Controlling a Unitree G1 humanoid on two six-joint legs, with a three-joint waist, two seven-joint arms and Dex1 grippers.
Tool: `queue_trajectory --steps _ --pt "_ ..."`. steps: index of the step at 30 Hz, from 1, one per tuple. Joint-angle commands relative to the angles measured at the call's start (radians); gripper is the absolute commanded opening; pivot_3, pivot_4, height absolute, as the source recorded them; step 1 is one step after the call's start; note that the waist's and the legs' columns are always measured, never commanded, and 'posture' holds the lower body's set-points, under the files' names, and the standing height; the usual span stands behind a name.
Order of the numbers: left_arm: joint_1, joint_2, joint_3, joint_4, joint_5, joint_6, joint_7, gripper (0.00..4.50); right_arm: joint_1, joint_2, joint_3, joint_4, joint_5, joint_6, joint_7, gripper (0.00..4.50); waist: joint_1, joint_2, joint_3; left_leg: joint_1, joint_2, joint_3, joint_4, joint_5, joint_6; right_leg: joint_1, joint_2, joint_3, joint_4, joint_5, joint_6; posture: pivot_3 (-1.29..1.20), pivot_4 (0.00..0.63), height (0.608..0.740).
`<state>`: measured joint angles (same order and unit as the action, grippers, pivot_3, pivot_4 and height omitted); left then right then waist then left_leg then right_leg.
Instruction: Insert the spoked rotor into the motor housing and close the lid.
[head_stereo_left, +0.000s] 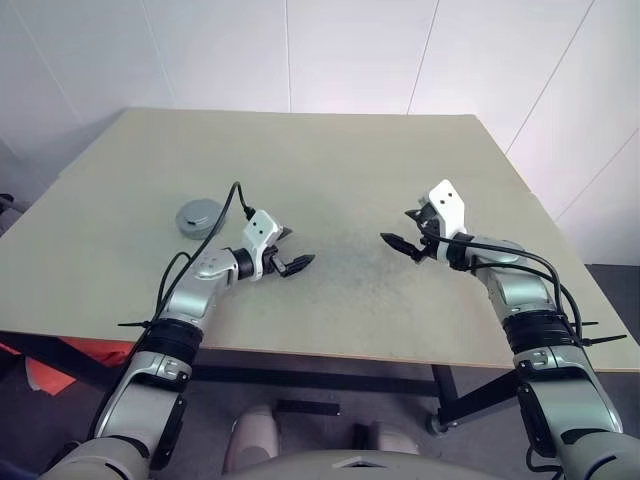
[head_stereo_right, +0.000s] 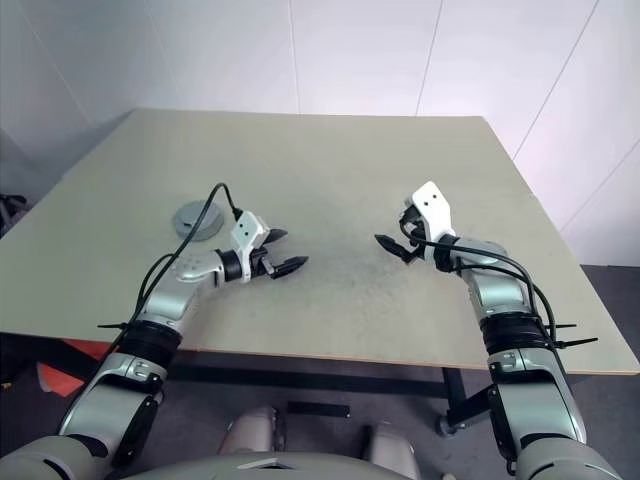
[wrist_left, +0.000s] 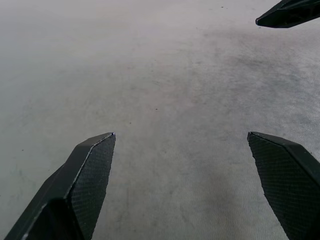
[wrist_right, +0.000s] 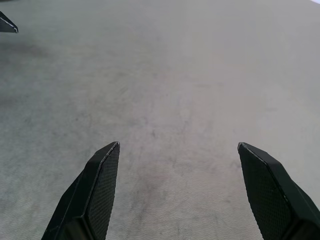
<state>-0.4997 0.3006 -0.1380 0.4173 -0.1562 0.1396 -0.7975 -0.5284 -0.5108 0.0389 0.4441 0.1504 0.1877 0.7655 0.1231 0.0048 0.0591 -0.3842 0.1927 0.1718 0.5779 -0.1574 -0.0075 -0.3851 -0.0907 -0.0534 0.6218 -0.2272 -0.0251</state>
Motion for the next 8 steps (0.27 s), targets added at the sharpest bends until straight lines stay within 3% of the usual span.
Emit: queue_trajectory --steps 1,8 --pt "-0.027 0.003 0.023 -0.032 -0.010 -0.002 0.000 4.48 -0.042 -0.008 -0.029 0.001 -0.005 -0.025 -0.013 4.27 0.000 0.000 0.000 0.000 0.000 0.000 0.000 0.000 0.000 0.000 0.000 0.000 0.000 0.000 0.000 0.00 0.000 0.740" --pt "-0.038 0.000 0.025 -0.023 -0.007 0.001 -0.001 4.48 -0.028 0.001 -0.030 -0.013 -0.002 -0.026 -0.023 4.27 0.000 0.000 0.000 -0.001 0.000 0.000 0.000 0.000 0.000 -0.001 0.000 0.000 0.000 0.000 0.000 0.00 0.000 0.740"
